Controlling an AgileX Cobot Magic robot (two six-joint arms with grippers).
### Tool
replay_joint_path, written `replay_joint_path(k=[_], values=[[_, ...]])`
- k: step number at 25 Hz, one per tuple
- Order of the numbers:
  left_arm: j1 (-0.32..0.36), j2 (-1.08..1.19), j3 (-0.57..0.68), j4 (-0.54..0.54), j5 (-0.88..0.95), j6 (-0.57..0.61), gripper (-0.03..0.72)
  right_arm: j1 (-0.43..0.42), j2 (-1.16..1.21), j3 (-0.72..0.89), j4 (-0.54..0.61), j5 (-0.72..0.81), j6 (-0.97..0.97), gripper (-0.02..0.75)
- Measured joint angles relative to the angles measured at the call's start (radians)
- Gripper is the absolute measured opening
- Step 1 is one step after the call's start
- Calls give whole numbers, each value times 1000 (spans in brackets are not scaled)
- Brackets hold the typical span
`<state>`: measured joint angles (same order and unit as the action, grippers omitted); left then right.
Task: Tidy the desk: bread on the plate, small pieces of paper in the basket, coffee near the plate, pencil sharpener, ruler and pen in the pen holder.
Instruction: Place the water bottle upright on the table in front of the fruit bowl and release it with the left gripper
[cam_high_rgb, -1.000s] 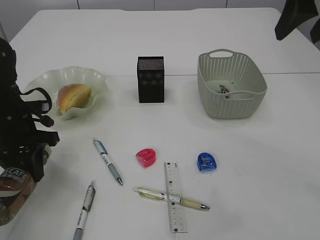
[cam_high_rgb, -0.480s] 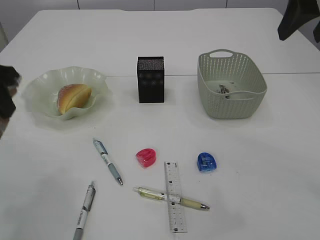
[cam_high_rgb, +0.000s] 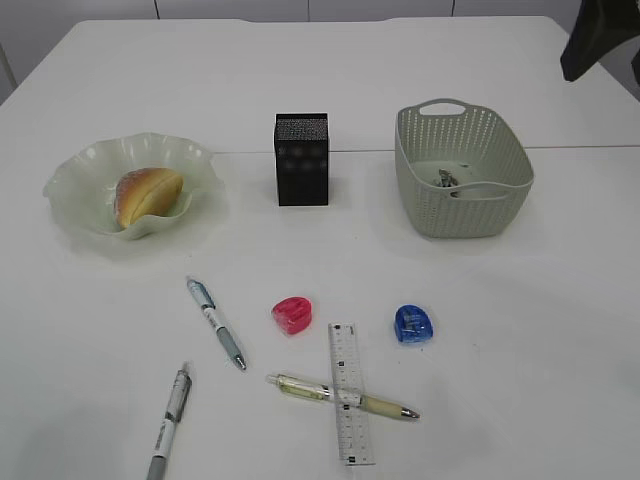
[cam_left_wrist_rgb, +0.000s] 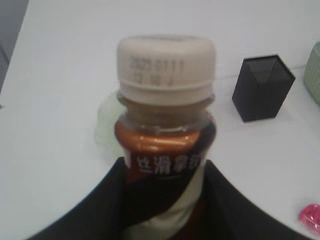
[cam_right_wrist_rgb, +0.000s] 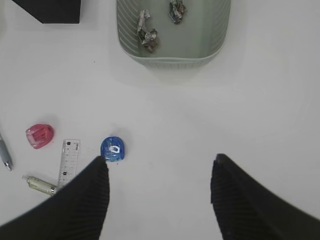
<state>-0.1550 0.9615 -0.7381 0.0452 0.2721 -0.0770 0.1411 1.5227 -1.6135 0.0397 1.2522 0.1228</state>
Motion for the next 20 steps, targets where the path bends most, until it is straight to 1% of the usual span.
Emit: replay_joint_path(k=[2,5,9,11,16,18,20], values=[[0,-29,120,17,-194,0,272,0,0,0,-12,0,0,470],[0,-29,267,28,-450,0,272,0,0,0,-19,0,0,470],[0,74,389,28,-740,0,272,0,0,0,-20,0,0,470],[0,173,406,5,-864,0,272,0,0,0,-20,0,0,470],[0,451,405,-13,-1253,0,272,0,0,0,-20,0,0,470],[0,559,403,-15,-1337,0,272,0,0,0,-22,0,0,470],[0,643,399,-19,-1353,0,272,0,0,0,-26,0,0,470]])
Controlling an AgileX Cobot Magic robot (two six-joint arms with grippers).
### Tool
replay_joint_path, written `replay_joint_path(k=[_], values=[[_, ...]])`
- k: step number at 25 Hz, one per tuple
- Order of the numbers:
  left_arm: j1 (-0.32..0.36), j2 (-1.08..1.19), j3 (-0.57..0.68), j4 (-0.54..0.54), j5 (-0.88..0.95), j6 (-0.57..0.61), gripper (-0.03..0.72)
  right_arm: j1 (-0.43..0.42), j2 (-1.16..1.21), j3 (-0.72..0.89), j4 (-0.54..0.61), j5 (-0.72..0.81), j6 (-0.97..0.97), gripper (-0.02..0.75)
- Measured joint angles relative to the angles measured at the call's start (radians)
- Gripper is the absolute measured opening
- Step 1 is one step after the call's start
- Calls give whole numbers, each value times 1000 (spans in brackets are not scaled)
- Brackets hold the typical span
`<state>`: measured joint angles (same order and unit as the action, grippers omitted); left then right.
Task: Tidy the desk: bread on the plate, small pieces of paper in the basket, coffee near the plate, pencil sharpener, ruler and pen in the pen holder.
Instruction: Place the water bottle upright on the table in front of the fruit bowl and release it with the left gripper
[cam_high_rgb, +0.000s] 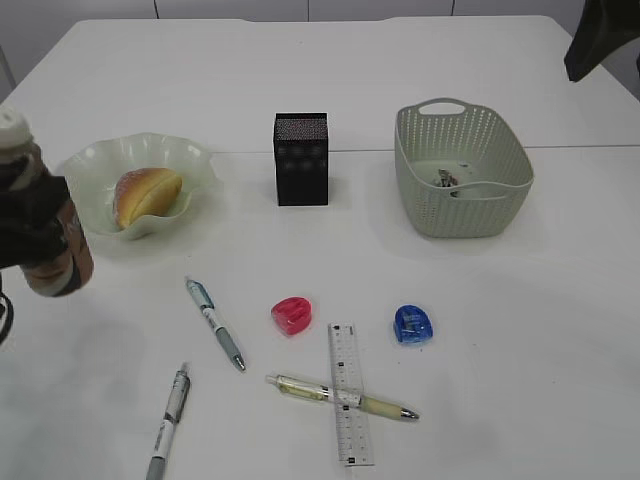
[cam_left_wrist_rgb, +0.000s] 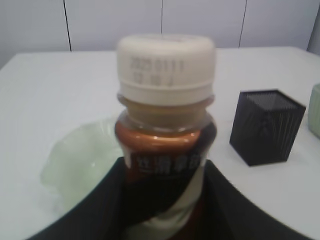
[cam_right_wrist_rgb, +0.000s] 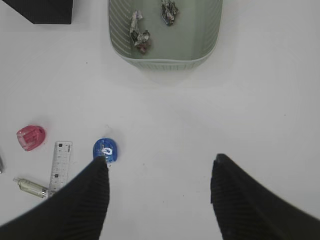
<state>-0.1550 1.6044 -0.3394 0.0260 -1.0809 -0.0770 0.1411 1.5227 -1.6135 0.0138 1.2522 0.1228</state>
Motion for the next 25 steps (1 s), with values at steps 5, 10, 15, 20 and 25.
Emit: replay_joint_path(k=[5,10,15,20,25], values=[[0,147,-24,-5,0,0,272,0,0,0,-3,0,0,470],[0,222,-81,2,-7,0,272,0,0,0,-14,0,0,470],[0,271,-130,6,-18,0,272,0,0,0,-21,0,0,470],[0,307,-133,8,-20,0,272,0,0,0,-23,0,0,470],[0,311,-134,12,-20,0,272,0,0,0,-24,0,0,470]])
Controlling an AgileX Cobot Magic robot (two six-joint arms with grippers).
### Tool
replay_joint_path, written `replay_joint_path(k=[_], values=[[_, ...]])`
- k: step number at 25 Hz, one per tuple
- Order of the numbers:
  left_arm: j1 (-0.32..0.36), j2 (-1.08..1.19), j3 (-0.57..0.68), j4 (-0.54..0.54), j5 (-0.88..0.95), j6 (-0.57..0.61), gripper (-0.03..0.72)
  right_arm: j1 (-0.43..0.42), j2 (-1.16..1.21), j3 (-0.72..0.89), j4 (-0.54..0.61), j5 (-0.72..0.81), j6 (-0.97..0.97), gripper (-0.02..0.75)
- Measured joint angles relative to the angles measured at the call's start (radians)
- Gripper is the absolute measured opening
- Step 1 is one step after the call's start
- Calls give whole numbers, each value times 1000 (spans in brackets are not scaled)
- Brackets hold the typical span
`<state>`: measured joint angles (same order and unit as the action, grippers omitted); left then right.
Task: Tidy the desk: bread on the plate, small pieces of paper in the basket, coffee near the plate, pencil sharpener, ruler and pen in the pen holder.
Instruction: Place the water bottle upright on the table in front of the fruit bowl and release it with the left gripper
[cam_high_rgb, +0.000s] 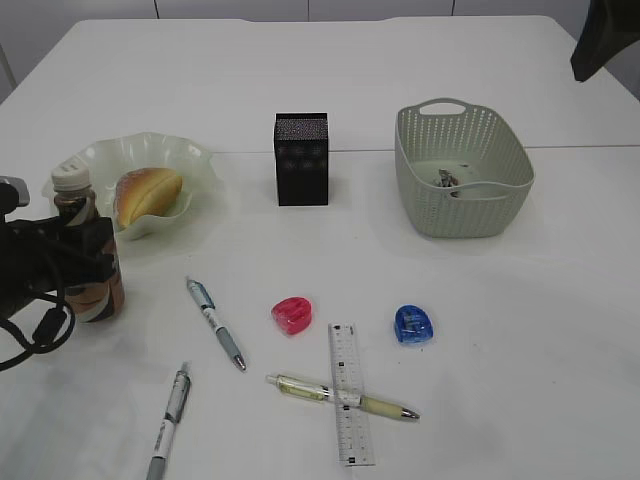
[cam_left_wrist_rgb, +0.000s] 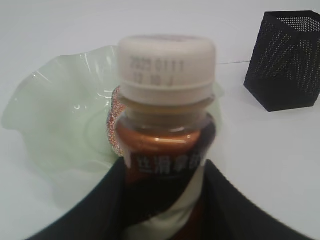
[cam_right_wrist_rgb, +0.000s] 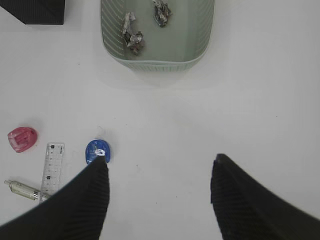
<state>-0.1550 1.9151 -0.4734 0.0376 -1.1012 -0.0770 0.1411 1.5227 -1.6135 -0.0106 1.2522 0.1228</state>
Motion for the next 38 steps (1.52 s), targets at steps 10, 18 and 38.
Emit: replay_joint_path(k=[10,18,38], values=[[0,0,0,18,0,0,370,0,0,0,-1,0,0,470],[0,0,0,35,-37,0,500,0,0,0,-1,0,0,470],[0,-334,52,61,91,30,508,0,0,0,-1,0,0,470]])
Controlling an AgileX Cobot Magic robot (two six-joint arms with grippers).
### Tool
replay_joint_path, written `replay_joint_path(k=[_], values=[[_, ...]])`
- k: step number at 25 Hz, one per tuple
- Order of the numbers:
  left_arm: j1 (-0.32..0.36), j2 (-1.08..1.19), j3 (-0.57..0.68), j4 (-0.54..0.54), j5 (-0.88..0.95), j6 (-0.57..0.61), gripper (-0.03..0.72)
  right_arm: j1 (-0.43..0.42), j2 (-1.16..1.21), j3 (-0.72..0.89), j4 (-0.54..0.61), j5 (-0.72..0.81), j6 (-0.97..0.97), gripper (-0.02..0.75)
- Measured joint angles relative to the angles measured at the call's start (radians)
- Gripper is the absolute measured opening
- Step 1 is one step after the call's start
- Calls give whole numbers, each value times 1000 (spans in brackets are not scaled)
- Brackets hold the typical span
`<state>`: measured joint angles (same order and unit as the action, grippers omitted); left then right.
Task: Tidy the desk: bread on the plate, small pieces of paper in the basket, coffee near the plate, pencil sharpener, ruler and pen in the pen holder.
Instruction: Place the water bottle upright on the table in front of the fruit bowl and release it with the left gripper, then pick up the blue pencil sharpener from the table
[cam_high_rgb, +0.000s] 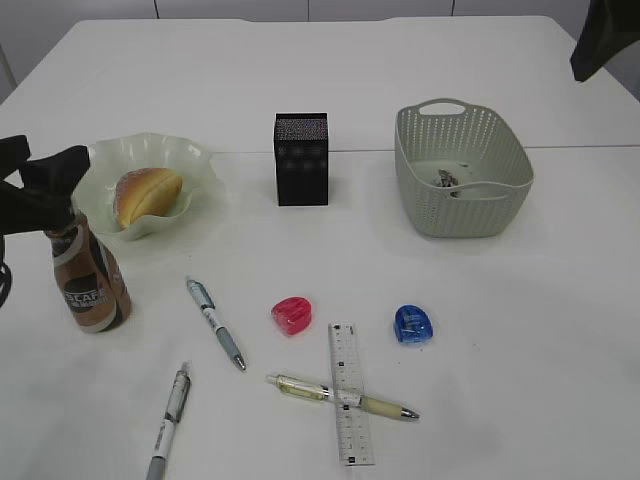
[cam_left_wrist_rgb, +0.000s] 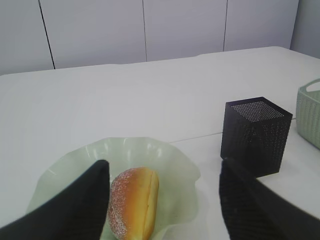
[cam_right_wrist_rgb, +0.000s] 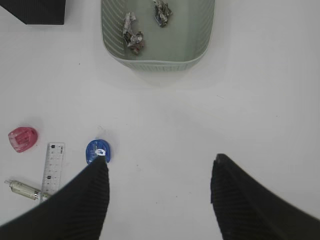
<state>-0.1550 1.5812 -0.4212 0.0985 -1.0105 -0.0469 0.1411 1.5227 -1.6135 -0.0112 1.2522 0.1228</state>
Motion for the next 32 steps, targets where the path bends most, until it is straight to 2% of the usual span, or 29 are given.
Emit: replay_joint_path(k=[6,12,17,23,29,32], values=[[0,-232,5,0,286,2,507,0,0,0,0,0,0,470],[0,-528,-11,-14,685,-29,500,0,-4,0,42,0,0,470],[0,-725,-126,-58,1139,-33,469,0,-19,0,107,0,0,470],[0,-838,-329,-74,1664,-33,459,0,-57,0,171,0,17,470],[0,-843,-490,-87,2084,-42,458,0,-68,0,217,0,53,470],[0,-843,-528,-88,2208,-46,458,18,-68,0,208,0,74,470]])
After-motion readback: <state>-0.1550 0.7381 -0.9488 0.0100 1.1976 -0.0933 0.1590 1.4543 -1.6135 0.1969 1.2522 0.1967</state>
